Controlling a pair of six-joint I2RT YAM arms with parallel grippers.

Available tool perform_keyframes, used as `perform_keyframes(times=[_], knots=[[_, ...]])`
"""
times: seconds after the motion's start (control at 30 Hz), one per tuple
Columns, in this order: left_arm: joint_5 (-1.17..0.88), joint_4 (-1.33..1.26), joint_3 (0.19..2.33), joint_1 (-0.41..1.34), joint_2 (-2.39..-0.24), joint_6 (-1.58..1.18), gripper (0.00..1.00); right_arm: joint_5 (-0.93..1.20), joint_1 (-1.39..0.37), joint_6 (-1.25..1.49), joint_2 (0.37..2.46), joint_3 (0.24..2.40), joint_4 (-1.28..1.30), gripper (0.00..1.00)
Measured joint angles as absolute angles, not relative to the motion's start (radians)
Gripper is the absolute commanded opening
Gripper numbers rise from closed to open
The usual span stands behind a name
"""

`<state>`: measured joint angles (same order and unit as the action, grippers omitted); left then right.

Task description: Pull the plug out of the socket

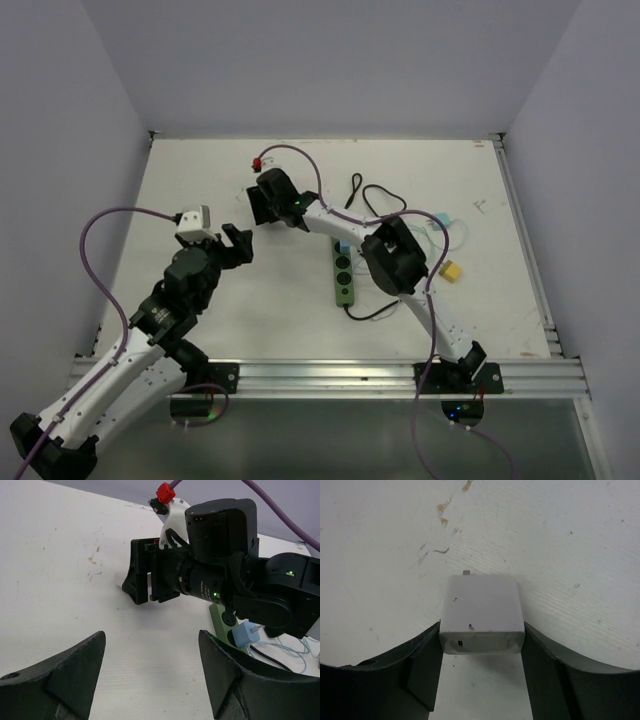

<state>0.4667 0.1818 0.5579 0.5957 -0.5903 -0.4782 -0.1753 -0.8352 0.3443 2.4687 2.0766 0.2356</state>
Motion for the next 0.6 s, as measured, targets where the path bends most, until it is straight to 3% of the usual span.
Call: perform_keyframes(times=[0.17, 0.6], knots=[[0.458, 0.186, 0.558, 0.595, -0.596, -0.479, 0.80, -0.189, -0.839, 0.331, 2.466, 2.023, 0.264, 0.74], [0.406, 0.186, 0.550, 0.595, -0.623, -0.500, 0.81, -0.170, -0.826, 0.313, 2.391, 2.025, 0.381, 0.82]])
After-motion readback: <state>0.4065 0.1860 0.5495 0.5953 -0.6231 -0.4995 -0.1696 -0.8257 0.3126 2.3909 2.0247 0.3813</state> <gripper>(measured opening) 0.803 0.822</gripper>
